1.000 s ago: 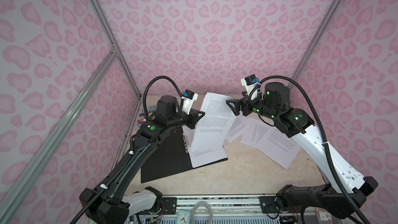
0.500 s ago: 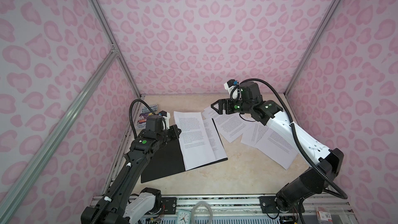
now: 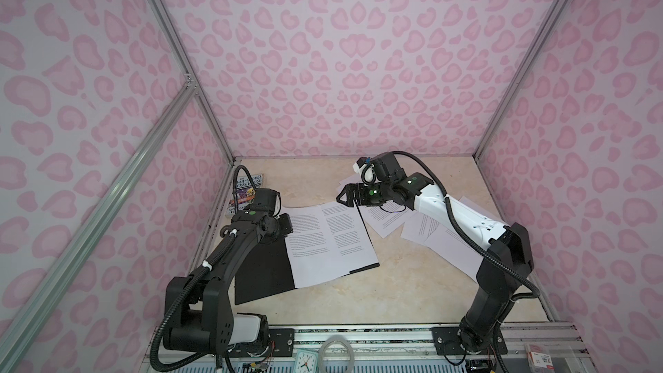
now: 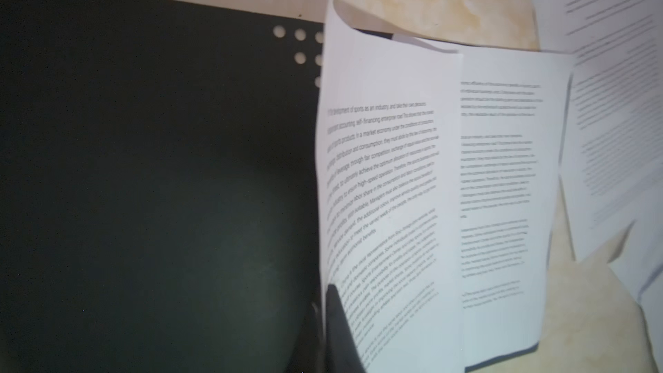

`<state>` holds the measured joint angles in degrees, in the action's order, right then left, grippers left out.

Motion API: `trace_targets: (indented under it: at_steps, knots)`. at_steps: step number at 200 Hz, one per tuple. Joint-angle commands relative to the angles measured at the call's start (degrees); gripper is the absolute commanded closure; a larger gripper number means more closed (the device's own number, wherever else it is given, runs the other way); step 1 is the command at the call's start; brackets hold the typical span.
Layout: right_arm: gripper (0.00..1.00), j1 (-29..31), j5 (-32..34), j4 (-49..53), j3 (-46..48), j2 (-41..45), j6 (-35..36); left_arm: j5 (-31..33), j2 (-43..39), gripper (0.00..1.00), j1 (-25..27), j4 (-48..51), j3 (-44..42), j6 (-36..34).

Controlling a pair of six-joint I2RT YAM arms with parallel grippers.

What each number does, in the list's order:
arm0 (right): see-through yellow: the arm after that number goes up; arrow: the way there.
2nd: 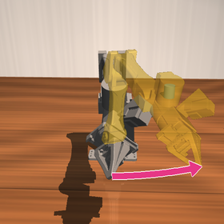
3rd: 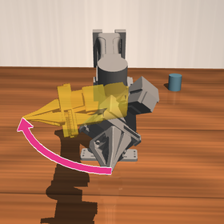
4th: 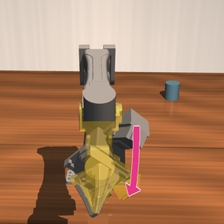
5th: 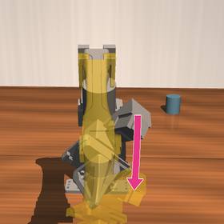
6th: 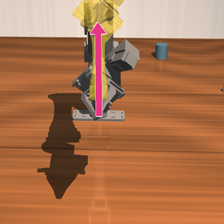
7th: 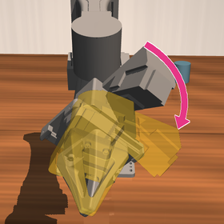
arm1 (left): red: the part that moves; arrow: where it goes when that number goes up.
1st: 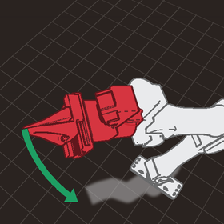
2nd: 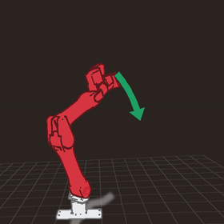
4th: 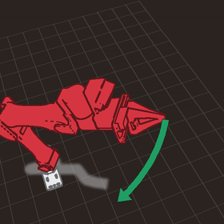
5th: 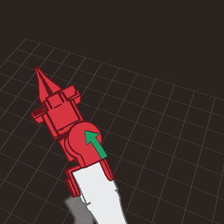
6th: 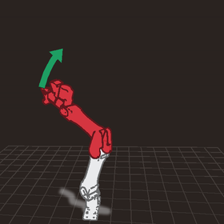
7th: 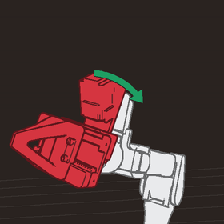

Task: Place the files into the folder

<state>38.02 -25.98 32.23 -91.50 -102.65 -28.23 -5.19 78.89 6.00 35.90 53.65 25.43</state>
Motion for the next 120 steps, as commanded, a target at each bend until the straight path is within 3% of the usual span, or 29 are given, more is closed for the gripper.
trace_targets:
  at_steps: [1, 31, 120]
  knots:
    - [0.02, 1.5, 0.8, 2.8, 0.3, -1.8, 1.2, 5.4, 1.7, 0.96, -0.7, 1.9, 0.4, -0.8]
    - [0.02, 3.3, 0.1, 4.1, 0.8, -4.9, 2.8, 6.3, 4.9, 0.96, -1.0, 1.4, 0.5, -0.8]
    - [0.15, 5.2, -5.2, 6.7, -2.5, -15.1, 4.1, 6.6, 9.9, 0.96, -1.2, 2.1, 1.5, -1.3]
